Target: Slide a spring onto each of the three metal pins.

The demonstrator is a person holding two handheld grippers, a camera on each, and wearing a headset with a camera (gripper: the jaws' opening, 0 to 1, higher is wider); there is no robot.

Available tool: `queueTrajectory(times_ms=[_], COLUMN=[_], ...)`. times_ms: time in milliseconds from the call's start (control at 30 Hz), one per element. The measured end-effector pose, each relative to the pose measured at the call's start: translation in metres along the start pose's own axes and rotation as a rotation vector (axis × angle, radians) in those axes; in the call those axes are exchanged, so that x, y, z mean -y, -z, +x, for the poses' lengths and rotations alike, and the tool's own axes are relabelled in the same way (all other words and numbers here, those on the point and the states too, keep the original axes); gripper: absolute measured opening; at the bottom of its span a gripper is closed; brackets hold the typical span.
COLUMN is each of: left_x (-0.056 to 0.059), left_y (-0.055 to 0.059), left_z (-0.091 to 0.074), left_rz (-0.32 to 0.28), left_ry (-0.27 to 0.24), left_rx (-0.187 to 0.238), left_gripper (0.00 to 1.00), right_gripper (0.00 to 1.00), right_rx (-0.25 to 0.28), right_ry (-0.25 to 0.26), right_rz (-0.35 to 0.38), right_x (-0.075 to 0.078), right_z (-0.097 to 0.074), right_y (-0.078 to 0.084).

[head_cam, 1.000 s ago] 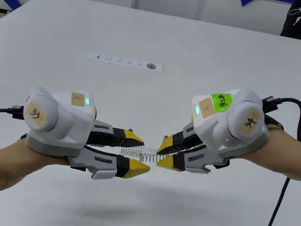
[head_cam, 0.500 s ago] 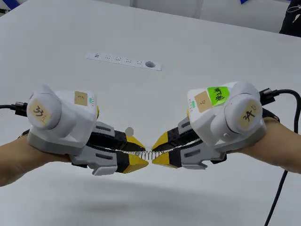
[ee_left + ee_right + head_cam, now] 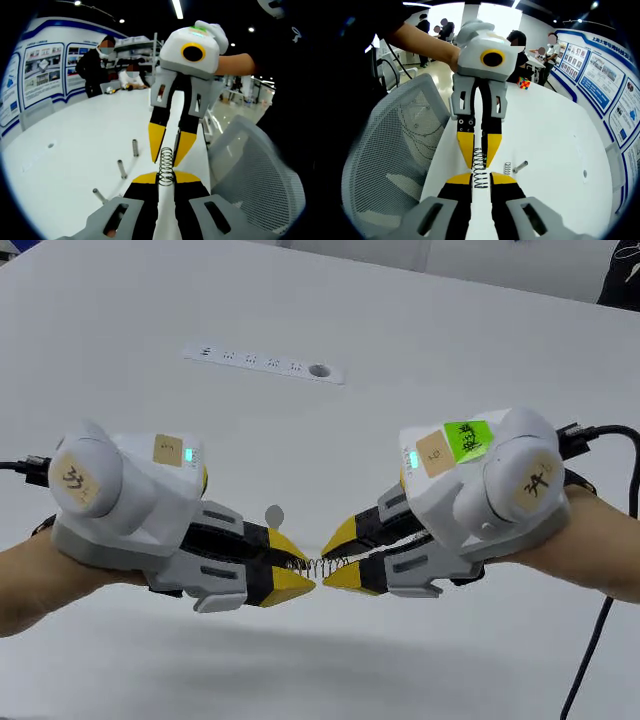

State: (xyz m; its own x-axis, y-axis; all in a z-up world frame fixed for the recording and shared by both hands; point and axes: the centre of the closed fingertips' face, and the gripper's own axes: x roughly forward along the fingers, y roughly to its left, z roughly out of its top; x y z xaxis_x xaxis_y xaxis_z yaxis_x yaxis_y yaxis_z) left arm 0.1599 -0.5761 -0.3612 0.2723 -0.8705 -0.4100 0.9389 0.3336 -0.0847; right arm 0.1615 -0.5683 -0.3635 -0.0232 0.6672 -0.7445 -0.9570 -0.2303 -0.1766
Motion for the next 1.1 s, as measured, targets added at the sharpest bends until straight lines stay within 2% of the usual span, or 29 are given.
queueTrajectory(times_ms=[67, 167, 300, 400, 500, 667, 800, 900, 1000, 1100], left_x=[0.000, 0.000, 0.000, 0.001, 0.001, 0.001, 0.001, 0.000, 0.003, 0.003], left_y=[-0.002, -0.003, -0.002, -0.003, 0.001, -0.001, -0.004, -0.004, -0.001, -0.002], left_z=[-0.001, -0.002, -0.002, -0.002, -0.001, -0.002, -0.004, -0.004, -0.002, 0.000], left_rz=[0.001, 0.005, 0.009, 0.014, 0.026, 0.019, 0.013, 0.019, 0.032, 0.036], left_ry=[0.003, 0.009, 0.012, 0.015, 0.015, 0.019, 0.019, 0.018, 0.025, 0.024], left_rx=[0.006, 0.002, 0.001, 0.001, -0.014, -0.011, -0.004, -0.004, -0.023, -0.024], left_gripper=[0.10, 0.10, 0.10, 0.10, 0.10, 0.10, 0.10, 0.10, 0.10, 0.10], right_gripper=[0.21, 0.16, 0.12, 0.12, 0.11, 0.11, 0.11, 0.11, 0.11, 0.11], right_rx=[-0.017, -0.011, 0.027, 0.031, 0.054, 0.088, 0.160, 0.181, 0.260, 0.266], right_ry=[-0.004, 0.004, -0.004, -0.010, -0.015, -0.020, -0.019, -0.021, -0.029, -0.025], right_rz=[0.004, 0.001, 0.049, 0.066, 0.070, 0.084, 0.129, 0.136, 0.170, 0.164], right_x=[-0.001, 0.001, 0.000, -0.001, -0.001, -0.001, 0.001, 0.000, -0.001, 0.001], right_z=[0.001, 0.000, -0.002, -0.001, -0.004, -0.009, -0.015, -0.017, -0.018, -0.018], right_y=[0.005, 0.008, 0.006, 0.007, 0.004, -0.003, -0.014, -0.018, -0.032, -0.037])
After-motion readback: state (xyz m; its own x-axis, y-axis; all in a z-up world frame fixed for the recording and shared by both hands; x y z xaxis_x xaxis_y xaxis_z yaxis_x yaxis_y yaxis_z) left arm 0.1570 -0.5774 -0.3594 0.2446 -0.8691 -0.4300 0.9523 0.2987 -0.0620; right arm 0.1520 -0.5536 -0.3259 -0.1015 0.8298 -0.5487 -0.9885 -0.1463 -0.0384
